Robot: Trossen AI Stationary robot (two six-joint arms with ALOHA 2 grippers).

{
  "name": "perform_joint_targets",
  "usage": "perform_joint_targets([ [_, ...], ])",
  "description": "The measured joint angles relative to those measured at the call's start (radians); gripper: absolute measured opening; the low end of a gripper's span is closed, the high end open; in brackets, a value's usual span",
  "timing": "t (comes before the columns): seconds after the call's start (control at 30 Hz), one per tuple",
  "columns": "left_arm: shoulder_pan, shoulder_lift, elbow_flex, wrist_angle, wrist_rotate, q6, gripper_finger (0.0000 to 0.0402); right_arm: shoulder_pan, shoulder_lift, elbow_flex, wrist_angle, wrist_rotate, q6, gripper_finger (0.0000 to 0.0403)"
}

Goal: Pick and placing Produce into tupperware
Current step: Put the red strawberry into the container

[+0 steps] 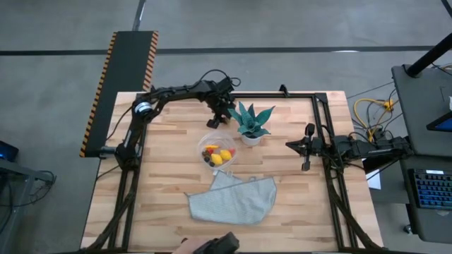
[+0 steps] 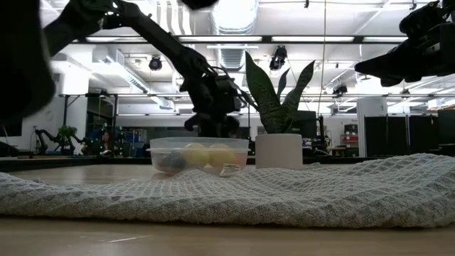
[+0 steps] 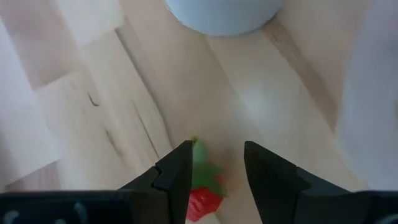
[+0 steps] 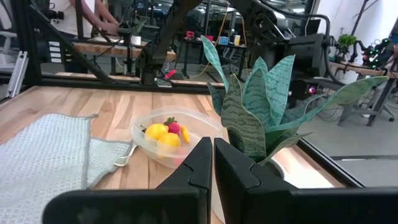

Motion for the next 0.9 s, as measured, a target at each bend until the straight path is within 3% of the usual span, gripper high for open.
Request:
perform_joint_targets([
  [0.9,0.0,0.037,0.032,0.014,-0.071,0.009,0.0127,0.0,0.0,0.0,0.0,-0.001,0.004,0.0009],
])
